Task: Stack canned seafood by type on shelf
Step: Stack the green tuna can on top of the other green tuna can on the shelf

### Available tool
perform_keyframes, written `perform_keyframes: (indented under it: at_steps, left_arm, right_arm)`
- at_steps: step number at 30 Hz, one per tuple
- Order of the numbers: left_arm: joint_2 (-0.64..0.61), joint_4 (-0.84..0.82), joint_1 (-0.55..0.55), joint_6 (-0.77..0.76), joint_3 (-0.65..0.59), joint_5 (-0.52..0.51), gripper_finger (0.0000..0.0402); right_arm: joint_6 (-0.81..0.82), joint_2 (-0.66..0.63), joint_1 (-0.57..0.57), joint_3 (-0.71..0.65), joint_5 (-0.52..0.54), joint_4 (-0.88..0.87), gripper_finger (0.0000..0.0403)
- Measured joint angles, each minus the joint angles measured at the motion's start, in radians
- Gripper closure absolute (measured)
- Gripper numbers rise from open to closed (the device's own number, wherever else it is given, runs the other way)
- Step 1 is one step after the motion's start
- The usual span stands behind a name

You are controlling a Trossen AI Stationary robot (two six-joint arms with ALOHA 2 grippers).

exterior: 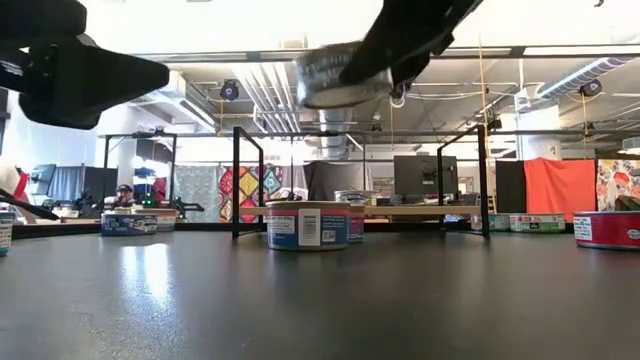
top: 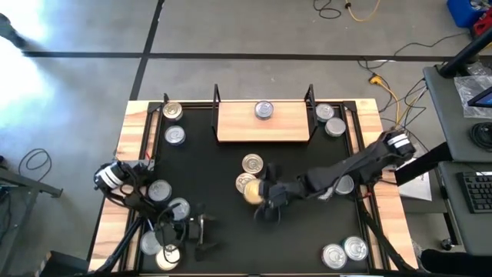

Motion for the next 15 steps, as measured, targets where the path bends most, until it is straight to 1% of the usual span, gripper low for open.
perform_keyframes:
  at_steps: [4,6,8,11,14,15]
  left_arm:
    - [-0.023,-0.003,0.006,-0.018,-0.005,0.005,0.0093]
    - [-0.054,-0.003,0.006,-0.018,-0.005,0.016,0.0093]
    - [-0.096,-0.025,0.005,0.001,-0.005,0.029,0.0093]
    - [-0.186,-0.136,0.004,0.020,-0.005,0.030,0.0093]
    - [-0.288,-0.303,0.016,0.004,-0.005,0.027,0.0093]
    - [-0.324,-0.362,0.023,-0.014,-0.005,0.026,0.0093]
  right_arm:
    - [-0.050,-0.064,-0.112,-0.050,-0.012,0.003,0.0034]
    - [-0.078,-0.089,-0.181,-0.076,-0.045,0.012,0.0034]
    - [-0.113,-0.099,-0.256,-0.096,-0.055,0.002,0.0034]
    - [-0.185,-0.104,-0.376,-0.095,-0.054,0.010,0.0034]
    - [-0.265,-0.098,-0.492,-0.047,-0.053,0.010,0.0034]
    - [-0.288,-0.095,-0.531,-0.026,-0.069,0.011,0.0034]
